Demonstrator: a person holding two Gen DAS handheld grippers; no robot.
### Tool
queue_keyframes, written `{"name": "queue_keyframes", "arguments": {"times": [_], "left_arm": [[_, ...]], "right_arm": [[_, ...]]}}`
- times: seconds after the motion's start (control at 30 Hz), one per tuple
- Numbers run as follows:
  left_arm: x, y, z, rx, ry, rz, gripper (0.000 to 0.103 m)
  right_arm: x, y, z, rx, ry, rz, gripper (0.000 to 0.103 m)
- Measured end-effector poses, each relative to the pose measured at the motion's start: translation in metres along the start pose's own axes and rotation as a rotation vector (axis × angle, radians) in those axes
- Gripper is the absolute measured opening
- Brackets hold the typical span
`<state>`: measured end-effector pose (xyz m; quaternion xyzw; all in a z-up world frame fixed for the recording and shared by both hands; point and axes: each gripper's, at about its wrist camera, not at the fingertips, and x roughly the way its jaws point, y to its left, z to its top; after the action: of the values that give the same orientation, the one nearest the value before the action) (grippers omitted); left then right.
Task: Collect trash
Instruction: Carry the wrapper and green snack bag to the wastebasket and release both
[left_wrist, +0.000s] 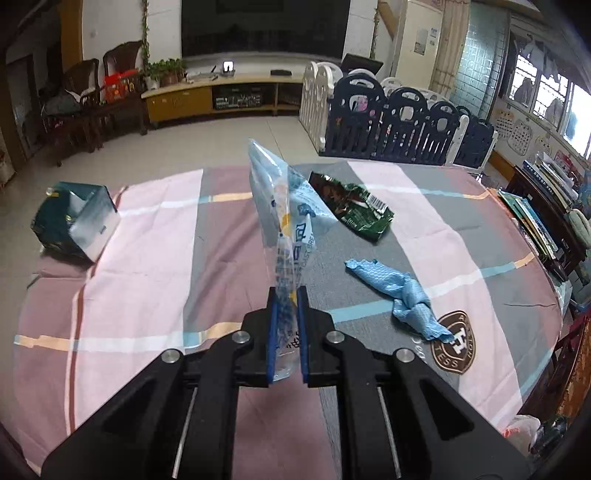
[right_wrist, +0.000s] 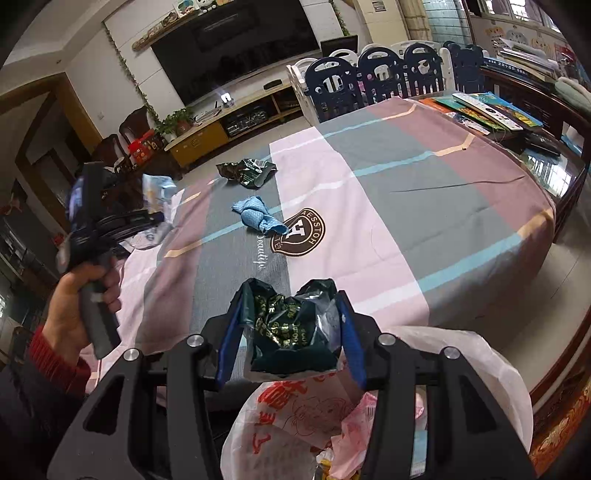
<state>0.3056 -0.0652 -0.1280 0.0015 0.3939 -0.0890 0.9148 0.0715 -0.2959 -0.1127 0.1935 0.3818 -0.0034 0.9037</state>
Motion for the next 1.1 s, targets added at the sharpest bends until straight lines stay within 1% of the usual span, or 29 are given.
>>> {"name": "queue_keyframes", "arguments": {"times": [0.1,0.17,0.27,0.37,0.47,0.6,0.7,0.8,0.87,0.97,1.1], "left_arm": [[-0.039,-0.012,-0.006,0.058,-0.052,0.01,0.011],[-0.062,-0.018,-0.008,0.068,-0.081,0.006,0.011],[-0.094,-0.028,-0.014,0.073,-0.109,-0.032,0.011],[-0.124,-0.042,-0.024,0.101,-0.136,-0.059,0.011],[-0.146,-0.051,-0.034,0.11,-0.149,-0.095,0.011],[-0.17,-0.062,-0.046,0.122,-0.156,-0.114,0.011],[-0.182,-0.062,-0.055,0.111,-0.154,-0.127,0.011],[-0.192,-0.06,-0.07,0.098,-0.145,-0.134,0.011],[-0.192,-0.061,-0.081,0.108,-0.126,-0.131,0.011],[-0.19,-0.069,-0.102,0.137,-0.073,-0.146,0.011],[-0.186,-0.087,-0.13,0.175,0.023,-0.262,0.011]], "right_arm": [[-0.01,0.006,-0.004,-0.011,-0.006,0.002,0.049],[-0.02,0.01,-0.006,-0.02,-0.017,0.001,0.049],[-0.036,0.015,-0.008,-0.037,-0.038,-0.006,0.049],[-0.05,0.013,-0.011,-0.047,-0.046,-0.019,0.049],[-0.062,0.007,-0.017,-0.046,-0.049,-0.043,0.049],[-0.074,-0.007,-0.025,-0.026,-0.043,-0.077,0.049],[-0.082,-0.014,-0.029,-0.019,-0.044,-0.097,0.049],[-0.091,-0.015,-0.031,-0.025,-0.052,-0.111,0.049],[-0.095,-0.013,-0.032,-0.03,-0.053,-0.12,0.049],[-0.102,-0.011,-0.034,-0.034,-0.056,-0.134,0.049],[-0.115,-0.012,-0.03,-0.027,-0.076,-0.161,0.049]]}}
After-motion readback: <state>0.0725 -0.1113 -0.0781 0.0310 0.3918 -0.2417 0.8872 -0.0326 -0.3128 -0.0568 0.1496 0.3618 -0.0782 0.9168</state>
